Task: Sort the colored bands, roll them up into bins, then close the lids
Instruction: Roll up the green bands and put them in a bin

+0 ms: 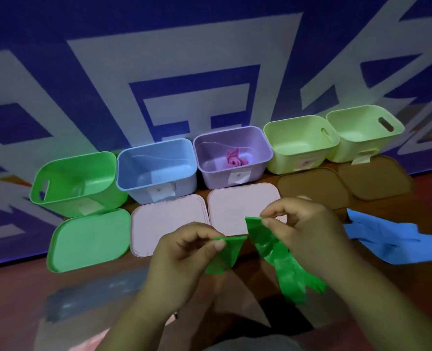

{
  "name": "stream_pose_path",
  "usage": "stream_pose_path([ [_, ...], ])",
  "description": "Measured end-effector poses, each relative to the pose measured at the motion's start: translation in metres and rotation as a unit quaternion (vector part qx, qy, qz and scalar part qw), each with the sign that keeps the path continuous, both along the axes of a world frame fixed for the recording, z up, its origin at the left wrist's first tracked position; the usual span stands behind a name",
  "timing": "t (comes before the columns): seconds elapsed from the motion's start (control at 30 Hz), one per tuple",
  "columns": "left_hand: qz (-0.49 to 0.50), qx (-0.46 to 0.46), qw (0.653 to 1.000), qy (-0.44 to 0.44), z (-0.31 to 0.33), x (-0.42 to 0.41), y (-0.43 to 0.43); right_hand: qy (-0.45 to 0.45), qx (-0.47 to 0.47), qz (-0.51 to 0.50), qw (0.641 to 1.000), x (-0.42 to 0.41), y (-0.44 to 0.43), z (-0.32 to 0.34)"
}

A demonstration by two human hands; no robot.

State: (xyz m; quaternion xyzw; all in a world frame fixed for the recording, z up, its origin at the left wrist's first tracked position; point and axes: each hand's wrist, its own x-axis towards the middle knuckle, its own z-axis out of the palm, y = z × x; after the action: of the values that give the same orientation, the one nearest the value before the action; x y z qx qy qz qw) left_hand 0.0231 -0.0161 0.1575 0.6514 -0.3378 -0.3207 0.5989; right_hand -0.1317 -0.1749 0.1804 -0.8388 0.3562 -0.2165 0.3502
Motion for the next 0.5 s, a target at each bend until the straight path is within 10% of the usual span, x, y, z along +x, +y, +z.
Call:
stream_pose_path([
  [0.2, 0.010, -0.035, 0.999, -0.025, 0.024, 0.016, 0.028, -0.171, 0.277, -0.022, 0.945, 0.033, 0.041, 0.016],
  [0.5, 0.044, -0.078, 0.996, -0.013, 0.025, 0.028, 0.043, -0.218, 0.375, 0.016, 0.901, 0.049, 0.082, 0.028],
])
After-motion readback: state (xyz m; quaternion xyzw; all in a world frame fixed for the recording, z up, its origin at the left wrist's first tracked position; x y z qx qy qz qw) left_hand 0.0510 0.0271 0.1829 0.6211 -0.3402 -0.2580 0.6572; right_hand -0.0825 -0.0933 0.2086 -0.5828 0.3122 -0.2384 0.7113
